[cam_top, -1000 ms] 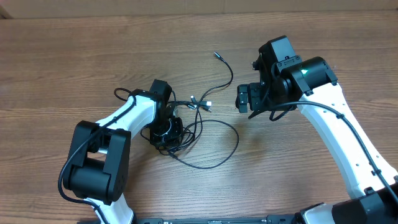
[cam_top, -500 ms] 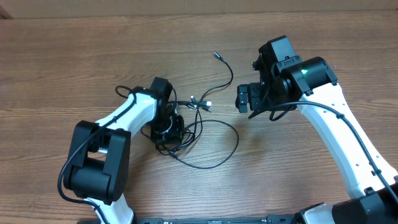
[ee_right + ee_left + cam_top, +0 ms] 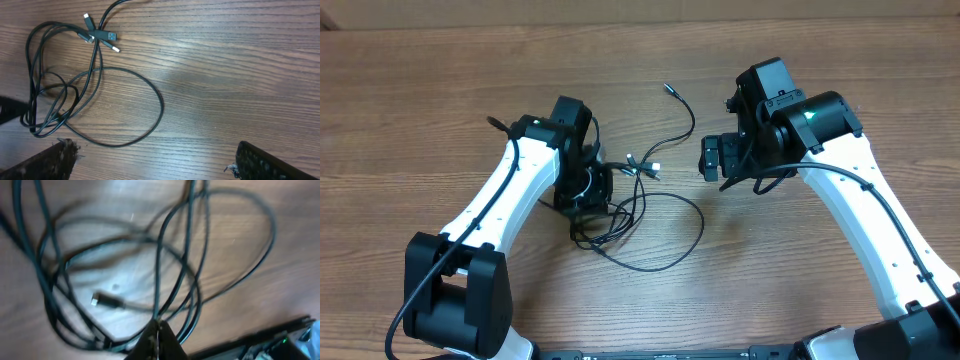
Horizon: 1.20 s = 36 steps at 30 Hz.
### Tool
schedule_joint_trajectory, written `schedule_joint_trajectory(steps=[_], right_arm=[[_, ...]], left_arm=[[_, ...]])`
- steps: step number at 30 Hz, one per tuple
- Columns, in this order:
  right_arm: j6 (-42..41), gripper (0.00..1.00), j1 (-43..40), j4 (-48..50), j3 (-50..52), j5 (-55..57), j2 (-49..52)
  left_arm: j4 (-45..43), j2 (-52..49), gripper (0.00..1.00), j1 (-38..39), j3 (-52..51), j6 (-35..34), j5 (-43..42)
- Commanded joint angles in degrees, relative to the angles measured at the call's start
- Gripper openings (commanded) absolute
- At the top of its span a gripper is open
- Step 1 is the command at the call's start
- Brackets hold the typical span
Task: Untangle cables
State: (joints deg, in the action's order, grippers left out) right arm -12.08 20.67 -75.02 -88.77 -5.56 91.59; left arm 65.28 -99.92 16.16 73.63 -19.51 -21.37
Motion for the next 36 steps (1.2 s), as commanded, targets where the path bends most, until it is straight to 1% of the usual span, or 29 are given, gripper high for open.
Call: schedule_joint_trajectory(steps=[1,3,5,7,10,11,14,16,20,25,29,30,34,36], right_arm=[[-0.6,1.00,-0.2,0.2,-1.2,0.4,0.2],[-0.6,1.00,-0.2,0.2,-1.2,0.4,0.2],[-0.6,1.00,-0.2,0.2,-1.2,0.4,0.2],[-0.6,1.00,-0.2,0.3,-1.2,0.4,0.2],[-0.6,1.00,-0.2,0.3,-1.2,0.4,0.2],[-0.6,1.00,-0.2,0.3,-1.2,0.4,0.2],[-0.6,1.00,-0.2,0.2,-1.2,0.4,0.2],[-0.6,1.00,-0.2,0.2,-1.2,0.4,0.2],[-0.6,1.00,-0.2,0.2,-1.2,0.4,0.2],[-0.6,1.00,-0.2,0.2,-1.2,0.4,0.2],[-0.6,1.00,-0.2,0.2,-1.2,0.4,0.2],[-0.6,1.00,-0.2,0.2,-1.2,0.4,0.2],[-0.6,1.00,-0.2,0.2,-1.2,0.4,0.2],[-0.6,1.00,-0.2,0.3,-1.2,0.4,0.2]], left_arm=[[2.5,0.2,0.04,1.2,-1.2,2.2,1.0],[2.5,0.2,0.04,2.1,-3.1,2.4,1.0],[0.7,0.2,0.04,3.0,-6.0,2.4,1.1],[-5.2,0.2,0.04,3.9,-11.2,2.2,1.7],[-12.2,0.2,0.04,4.3,-15.8,1.9,1.6],[-14.8,0.2,0.04,4.3,-16.7,0.9,-0.9],[-16.5,0.2,0.04,4.3,-15.9,0.9,-5.8],[-16.2,0.2,0.04,4.3,-14.1,0.7,-5.6],[-12.0,0.3,0.04,4.3,-6.3,0.6,-4.7],[-6.6,0.3,0.04,4.3,0.6,-0.5,0.9],[-6.6,0.0,0.09,4.5,0.3,-0.4,1.0],[-6.0,-0.1,0.17,4.7,-0.2,-0.4,0.9],[-4.7,-0.1,0.20,5.4,-1.7,-0.5,0.9],[-4.6,-0.1,0.20,5.7,-2.5,-1.8,0.9]])
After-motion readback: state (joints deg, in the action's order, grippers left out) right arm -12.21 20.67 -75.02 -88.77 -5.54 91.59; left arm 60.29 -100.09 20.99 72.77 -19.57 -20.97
